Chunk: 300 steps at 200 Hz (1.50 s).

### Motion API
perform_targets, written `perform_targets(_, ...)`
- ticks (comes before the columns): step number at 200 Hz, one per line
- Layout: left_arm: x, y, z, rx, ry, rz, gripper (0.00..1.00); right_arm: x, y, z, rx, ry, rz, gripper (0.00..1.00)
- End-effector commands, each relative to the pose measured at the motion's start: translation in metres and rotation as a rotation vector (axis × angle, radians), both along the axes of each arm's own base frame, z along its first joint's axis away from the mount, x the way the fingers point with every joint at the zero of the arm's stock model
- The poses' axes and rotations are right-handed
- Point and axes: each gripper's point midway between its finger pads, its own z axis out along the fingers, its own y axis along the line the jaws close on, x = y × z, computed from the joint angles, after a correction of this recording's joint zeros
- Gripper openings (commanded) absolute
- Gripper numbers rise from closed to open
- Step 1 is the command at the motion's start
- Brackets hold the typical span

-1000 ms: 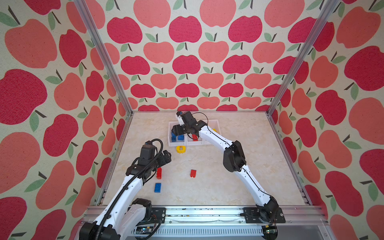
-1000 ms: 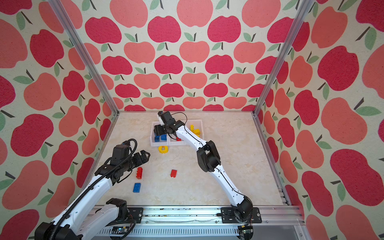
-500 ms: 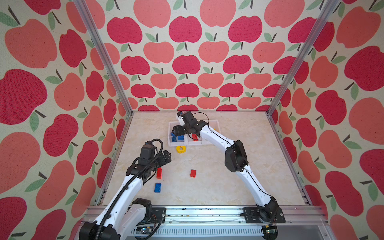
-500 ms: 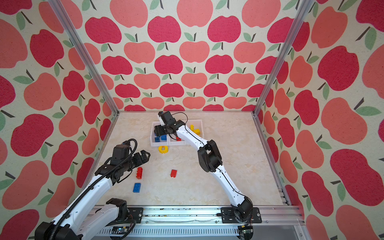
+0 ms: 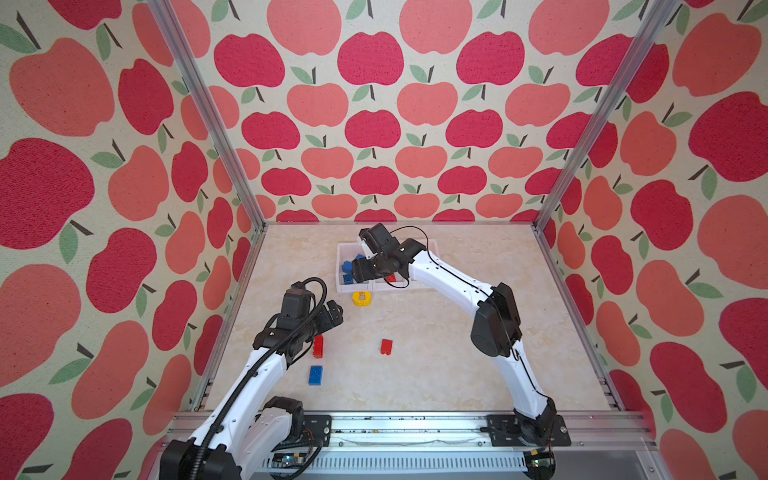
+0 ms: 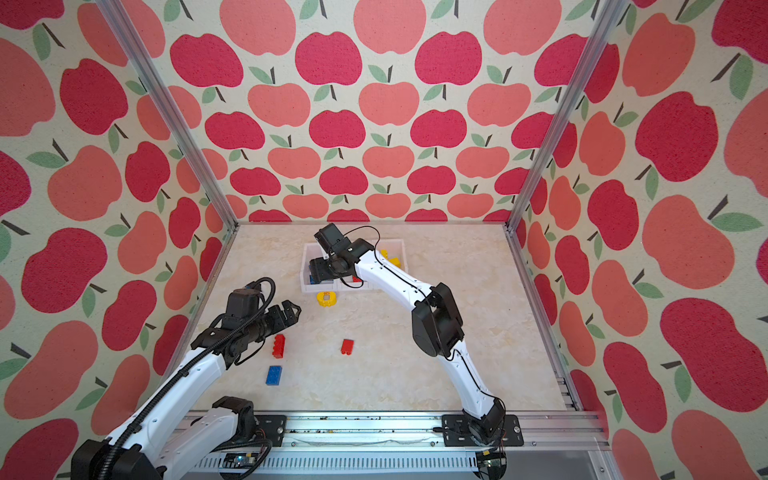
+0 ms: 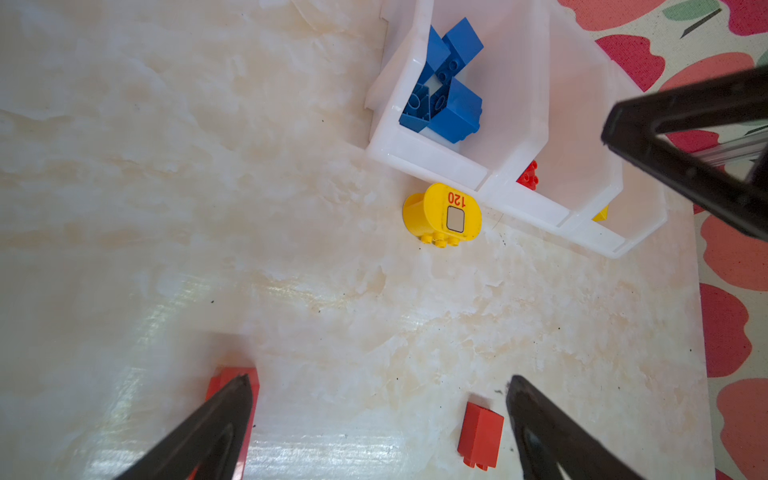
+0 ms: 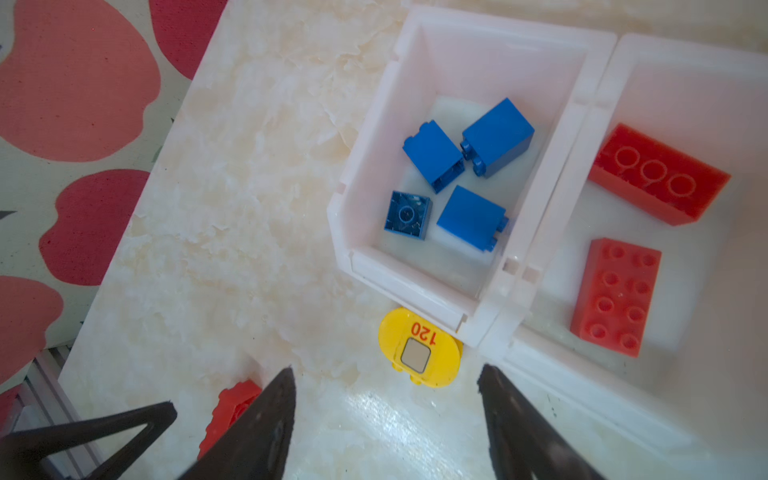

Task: Sort the legos into containers by color
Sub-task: 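Move the right gripper down onto the small red brick and close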

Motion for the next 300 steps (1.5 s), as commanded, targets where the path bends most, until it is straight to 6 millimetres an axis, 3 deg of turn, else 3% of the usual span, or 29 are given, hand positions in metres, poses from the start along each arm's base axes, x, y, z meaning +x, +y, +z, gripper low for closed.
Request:
perform_targets(1,0.002,0.0,-0.001,-0.009,0.002,0.005,0.98,-0.024,-0.028,-0.006,-0.049,0.057,-0.071,0.72)
perform_targets(68,0.007,-0.001,0.004,-0.014,-0.014,0.002,0.99,-0.091,-0.069,-0.046,-0.159,0.183,-0.151,0.73)
perform_targets(115,0.007,-0.001,0.008,-0.018,-0.022,-0.002,0.99,-0.12,-0.087,-0.075,-0.241,0.233,-0.22,0.75)
perform_targets(191,0.003,-0.002,0.009,-0.023,-0.024,-0.011,1.0,-0.144,-0.099,-0.098,-0.372,0.274,-0.251,0.73)
perform_targets(300,-0.002,-0.005,0.003,-0.033,-0.016,-0.037,1.0,-0.159,-0.084,-0.12,-0.423,0.296,-0.221,0.69)
